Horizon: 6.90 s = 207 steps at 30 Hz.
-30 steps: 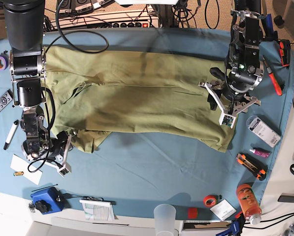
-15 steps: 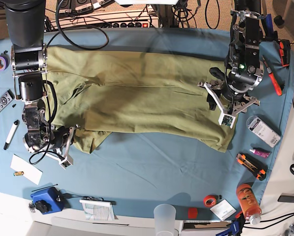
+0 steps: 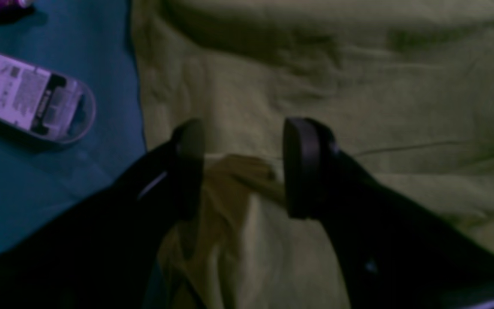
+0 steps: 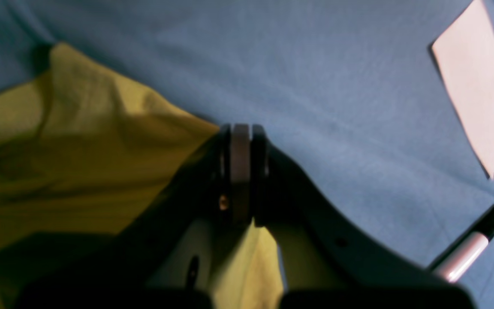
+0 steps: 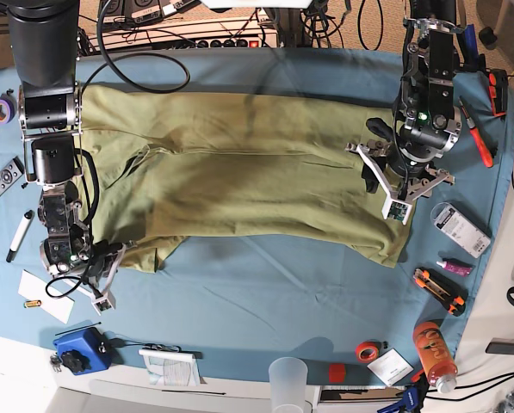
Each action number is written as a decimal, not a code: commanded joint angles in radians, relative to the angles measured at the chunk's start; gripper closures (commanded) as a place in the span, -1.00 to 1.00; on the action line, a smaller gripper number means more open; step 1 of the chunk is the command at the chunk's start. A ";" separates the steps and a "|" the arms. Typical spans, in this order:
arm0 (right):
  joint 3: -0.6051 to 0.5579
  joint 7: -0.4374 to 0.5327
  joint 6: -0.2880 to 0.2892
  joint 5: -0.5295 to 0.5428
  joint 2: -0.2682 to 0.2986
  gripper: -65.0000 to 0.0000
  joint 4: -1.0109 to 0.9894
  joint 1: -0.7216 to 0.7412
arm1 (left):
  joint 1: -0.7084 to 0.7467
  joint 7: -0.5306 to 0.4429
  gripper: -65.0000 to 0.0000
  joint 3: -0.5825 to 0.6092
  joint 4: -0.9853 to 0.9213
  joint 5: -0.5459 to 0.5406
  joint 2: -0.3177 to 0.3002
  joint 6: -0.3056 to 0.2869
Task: Layout the t-shirt on the table in an organized manner, then fold the t-shirt properly
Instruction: 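Pull the hem corner with the right gripper to square the shirt, then grasp the shirt's hem edge with both grippers, then fold the hem edge over toward the collar with both grippers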
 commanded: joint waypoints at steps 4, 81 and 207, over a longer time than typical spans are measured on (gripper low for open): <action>0.092 0.074 -0.066 -0.002 0.013 1.00 0.016 0.041 | -0.011 -0.022 0.07 -0.002 0.018 0.000 -0.005 0.000; 0.463 0.237 -0.039 0.048 -0.001 1.00 0.016 -0.040 | -0.759 -0.106 1.00 -0.004 -0.959 -0.220 0.009 -0.071; 1.157 -0.298 0.249 0.518 -0.001 0.33 0.770 -0.702 | -0.072 0.311 0.12 -0.361 -0.212 -0.549 0.094 -0.197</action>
